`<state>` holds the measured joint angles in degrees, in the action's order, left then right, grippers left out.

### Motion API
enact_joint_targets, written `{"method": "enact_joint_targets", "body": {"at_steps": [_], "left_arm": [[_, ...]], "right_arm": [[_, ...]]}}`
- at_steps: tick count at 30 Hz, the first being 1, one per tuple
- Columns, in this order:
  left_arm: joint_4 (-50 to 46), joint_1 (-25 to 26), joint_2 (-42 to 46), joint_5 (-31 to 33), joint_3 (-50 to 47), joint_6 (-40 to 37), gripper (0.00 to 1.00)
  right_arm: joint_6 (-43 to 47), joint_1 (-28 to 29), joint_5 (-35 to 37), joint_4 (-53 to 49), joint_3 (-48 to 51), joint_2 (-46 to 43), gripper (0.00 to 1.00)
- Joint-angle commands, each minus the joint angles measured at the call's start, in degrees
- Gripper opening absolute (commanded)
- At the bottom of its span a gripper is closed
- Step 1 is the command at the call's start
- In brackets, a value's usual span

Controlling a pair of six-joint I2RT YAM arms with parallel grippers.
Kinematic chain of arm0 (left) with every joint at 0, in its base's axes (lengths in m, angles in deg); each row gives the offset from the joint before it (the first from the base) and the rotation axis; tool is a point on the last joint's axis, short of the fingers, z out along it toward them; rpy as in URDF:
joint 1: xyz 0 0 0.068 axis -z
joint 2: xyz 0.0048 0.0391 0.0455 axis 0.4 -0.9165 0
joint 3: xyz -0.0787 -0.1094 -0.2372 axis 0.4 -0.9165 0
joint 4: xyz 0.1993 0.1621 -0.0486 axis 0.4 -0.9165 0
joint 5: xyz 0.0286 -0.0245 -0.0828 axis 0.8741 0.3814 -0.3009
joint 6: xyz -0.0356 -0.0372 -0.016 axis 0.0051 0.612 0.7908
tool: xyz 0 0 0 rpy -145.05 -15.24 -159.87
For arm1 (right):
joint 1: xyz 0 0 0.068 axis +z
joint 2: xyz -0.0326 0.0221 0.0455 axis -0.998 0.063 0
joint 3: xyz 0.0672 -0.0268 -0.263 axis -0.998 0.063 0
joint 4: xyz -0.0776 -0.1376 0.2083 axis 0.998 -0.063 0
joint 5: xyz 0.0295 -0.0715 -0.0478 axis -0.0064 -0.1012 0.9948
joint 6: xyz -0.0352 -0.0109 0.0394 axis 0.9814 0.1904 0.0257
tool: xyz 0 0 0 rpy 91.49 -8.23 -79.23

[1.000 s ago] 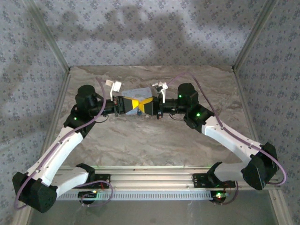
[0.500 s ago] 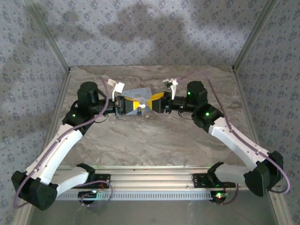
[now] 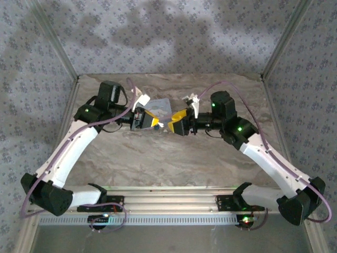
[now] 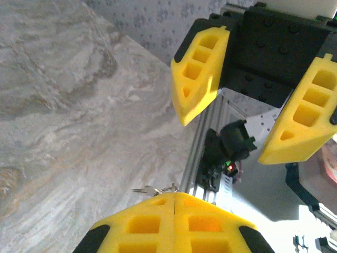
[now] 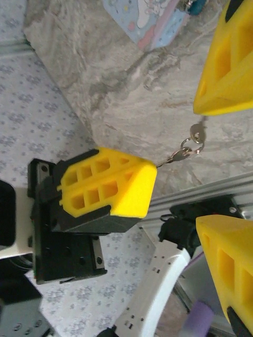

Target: Unlock the padlock with the key

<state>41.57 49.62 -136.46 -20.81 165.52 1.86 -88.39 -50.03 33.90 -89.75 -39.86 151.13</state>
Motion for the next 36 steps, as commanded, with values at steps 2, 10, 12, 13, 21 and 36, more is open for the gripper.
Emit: {"method": "enact_joint_targets", "body": {"at_steps": [2,10,12,13,21,36], "left_arm": [[-4.5,0.4,0.3,-5.5,2.2,-5.3,0.00],[-7.1,0.4,-1.1,-6.8,2.7,-6.8,0.00],[-7.3,0.4,-1.4,-7.0,2.7,-6.8,0.00],[-7.3,0.4,-1.5,-7.1,2.8,-6.9,0.00],[-9.0,0.4,-3.5,-9.3,4.1,-7.6,0.00],[-9.1,-0.9,-4.4,-10.0,4.5,-7.9,0.00]], "right_arm": [[5.4,1.9,-0.8,-6.8,-5.0,2.3,0.54],[8.7,3.2,0.9,-12.6,-9.4,5.7,0.52],[9.3,3.6,0.3,-13.1,-9.7,6.2,0.52],[9.7,3.7,0.2,-13.4,-9.8,6.5,0.52],[11.3,4.2,-0.1,-14.8,-9.8,8.6,0.52],[10.6,4.1,-6.9,-15.6,-11.1,12.6,0.00]]}}
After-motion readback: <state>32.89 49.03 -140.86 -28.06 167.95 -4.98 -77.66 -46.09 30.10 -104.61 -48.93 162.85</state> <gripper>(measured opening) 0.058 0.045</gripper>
